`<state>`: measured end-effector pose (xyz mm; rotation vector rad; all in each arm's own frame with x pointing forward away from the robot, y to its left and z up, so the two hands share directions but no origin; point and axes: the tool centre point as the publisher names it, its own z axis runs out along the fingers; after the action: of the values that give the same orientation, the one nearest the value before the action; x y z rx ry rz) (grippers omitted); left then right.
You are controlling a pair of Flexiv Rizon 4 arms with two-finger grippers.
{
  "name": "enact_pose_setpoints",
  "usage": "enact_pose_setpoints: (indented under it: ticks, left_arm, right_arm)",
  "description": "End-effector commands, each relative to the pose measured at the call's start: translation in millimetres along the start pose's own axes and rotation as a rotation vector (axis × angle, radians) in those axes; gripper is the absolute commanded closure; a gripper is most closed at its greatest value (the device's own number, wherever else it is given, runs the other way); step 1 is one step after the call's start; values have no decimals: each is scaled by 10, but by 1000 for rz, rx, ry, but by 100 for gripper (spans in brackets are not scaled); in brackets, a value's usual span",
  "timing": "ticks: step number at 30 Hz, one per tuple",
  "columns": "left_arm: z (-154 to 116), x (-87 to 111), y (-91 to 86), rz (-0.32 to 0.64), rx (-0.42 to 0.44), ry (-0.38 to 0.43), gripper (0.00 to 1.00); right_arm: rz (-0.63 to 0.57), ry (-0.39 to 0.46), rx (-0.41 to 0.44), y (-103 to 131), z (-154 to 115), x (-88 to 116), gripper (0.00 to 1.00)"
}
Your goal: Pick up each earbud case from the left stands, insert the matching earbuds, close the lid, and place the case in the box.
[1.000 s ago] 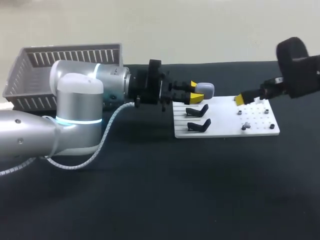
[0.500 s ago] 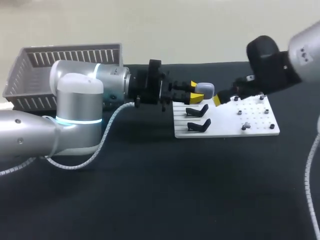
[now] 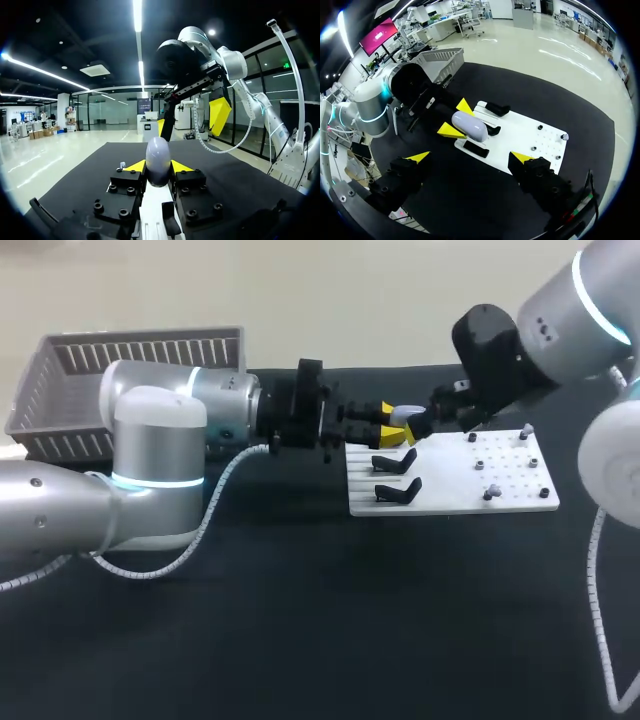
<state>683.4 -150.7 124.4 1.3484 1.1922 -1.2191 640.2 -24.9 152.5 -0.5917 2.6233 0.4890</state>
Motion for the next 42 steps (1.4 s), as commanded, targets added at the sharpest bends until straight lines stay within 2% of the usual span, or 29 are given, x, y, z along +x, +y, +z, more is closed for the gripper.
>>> enact_pose_setpoints:
  ticks: [1, 42]
  left_arm:
    - [0, 10, 1, 2, -1, -3, 100]
    - [0, 10, 1, 2, -1, -3, 100]
  right_arm:
    - [7, 4, 32, 10, 56, -40, 0]
    - [97, -17, 109, -276, 158, -124, 0]
